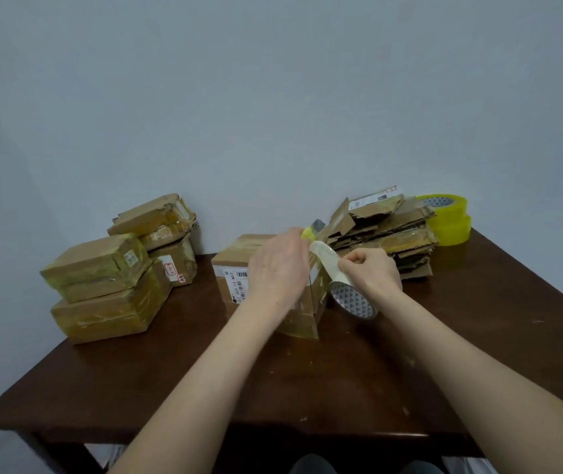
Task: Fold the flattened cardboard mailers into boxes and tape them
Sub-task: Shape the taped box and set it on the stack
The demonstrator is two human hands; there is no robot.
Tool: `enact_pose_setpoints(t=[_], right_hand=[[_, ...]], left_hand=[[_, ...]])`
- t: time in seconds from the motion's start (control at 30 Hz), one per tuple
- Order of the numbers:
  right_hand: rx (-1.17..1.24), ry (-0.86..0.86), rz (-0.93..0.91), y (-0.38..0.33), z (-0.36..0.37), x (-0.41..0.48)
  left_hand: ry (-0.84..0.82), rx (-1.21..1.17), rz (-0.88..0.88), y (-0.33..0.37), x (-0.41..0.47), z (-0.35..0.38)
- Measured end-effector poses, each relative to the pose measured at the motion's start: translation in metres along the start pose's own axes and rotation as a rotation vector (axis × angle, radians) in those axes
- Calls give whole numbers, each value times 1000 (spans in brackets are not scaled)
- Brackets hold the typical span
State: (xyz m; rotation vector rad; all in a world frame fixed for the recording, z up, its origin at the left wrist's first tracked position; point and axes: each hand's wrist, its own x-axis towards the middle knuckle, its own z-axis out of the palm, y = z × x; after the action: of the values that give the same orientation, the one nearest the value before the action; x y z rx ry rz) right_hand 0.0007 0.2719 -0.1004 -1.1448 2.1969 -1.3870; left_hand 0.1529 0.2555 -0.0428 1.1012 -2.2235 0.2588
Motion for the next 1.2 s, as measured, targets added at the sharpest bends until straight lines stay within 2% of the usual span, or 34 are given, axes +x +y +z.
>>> enact_pose_setpoints(t=[0.2,0.43,0.73,0.8,0.9,1.0,1.1,1.17,1.2], right_hand=[[-24,-9,-1,1,-8,3],[-94,8,-16,-4,-12,7],[-142,64,-34,5,-30,10],[-87,74,-4,16,-41,12],[15,105,27,29,-53,13],[53,125,31,38,-61,10],[82,143,18,46,-67,7],[89,156,8,49,-71,4],[94,162,2,50,-72,2]], left_hand=[[-120,107,101,18,9,28],[-150,152,124,11,14,33],[-196,338,189,20,16,37],[-171,315,192,21,13,39],[-170,157,184,28,-4,48],[-284,44,122,36,-31,73],[-440,48,89,36,-54,99],[-460,70,102,36,-57,105],[-418,60,118,36,-55,104]])
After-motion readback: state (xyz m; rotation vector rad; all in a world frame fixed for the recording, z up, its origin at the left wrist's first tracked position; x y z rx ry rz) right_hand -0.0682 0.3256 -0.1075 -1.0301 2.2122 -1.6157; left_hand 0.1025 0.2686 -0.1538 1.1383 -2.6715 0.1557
